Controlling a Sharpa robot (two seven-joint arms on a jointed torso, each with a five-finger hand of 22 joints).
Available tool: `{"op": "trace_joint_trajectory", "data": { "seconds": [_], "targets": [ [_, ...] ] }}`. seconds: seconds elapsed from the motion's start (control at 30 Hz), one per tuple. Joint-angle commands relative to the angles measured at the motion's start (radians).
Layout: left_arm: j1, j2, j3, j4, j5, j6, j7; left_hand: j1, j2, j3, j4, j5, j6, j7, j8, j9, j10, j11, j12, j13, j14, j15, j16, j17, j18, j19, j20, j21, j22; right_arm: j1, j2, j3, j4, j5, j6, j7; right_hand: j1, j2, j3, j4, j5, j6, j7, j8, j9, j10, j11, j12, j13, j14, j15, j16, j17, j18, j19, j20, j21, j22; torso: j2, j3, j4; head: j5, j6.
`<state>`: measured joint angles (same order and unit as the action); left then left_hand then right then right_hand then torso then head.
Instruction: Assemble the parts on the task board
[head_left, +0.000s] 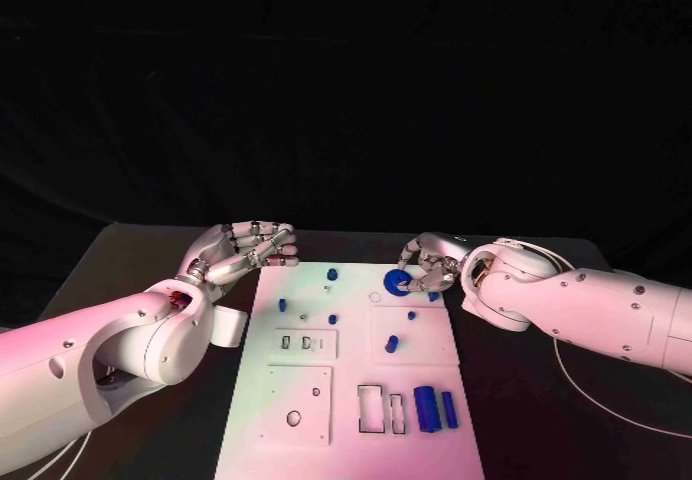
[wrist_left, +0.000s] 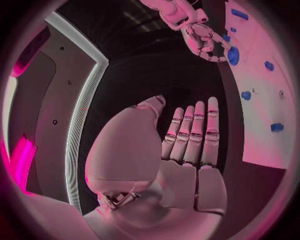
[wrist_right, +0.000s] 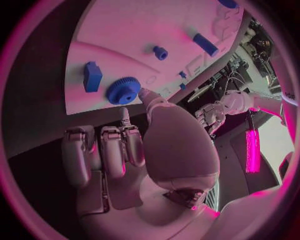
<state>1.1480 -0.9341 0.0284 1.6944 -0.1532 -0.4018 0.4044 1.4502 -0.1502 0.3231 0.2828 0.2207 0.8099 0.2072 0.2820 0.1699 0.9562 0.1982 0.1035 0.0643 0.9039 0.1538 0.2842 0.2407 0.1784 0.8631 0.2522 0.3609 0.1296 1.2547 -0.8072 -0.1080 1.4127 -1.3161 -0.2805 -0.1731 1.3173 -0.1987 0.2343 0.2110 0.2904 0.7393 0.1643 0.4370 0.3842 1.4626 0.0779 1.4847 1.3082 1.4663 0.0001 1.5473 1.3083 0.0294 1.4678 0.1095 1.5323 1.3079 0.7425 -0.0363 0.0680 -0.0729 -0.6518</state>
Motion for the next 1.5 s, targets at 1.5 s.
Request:
{"op": "trace_joint_trajectory", "data": {
  "seconds": [1.5],
  "targets": [
    [0.001, 0.005, 0.001, -0.007, 0.003, 0.032, -0.004, 0.0, -0.009, 0.005, -0.001, -0.005, -0.009, 0.038, -0.007, -0.001, -0.004, -0.002, -0.005, 0.001, -0.005, 0.001, -0.004, 0.002, 0.004, 0.005, 0.001, 0.006, -0.001, -0.038, 0.036, -0.004, -0.025, -0.163, -0.062, -0.032, 0.069, 0.044, 0.077, -0.022, -0.065, 0.075, -0.022, 0.064, 0.012, 0.059, -0.016, 0.031, 0.201, 0.096, -0.005, 0.012, 0.224, -0.026, 0.094, -0.004, 0.029, 0.25, -0.003, 0.0006, -0.0029, 0.008, -0.014]
  ]
}}
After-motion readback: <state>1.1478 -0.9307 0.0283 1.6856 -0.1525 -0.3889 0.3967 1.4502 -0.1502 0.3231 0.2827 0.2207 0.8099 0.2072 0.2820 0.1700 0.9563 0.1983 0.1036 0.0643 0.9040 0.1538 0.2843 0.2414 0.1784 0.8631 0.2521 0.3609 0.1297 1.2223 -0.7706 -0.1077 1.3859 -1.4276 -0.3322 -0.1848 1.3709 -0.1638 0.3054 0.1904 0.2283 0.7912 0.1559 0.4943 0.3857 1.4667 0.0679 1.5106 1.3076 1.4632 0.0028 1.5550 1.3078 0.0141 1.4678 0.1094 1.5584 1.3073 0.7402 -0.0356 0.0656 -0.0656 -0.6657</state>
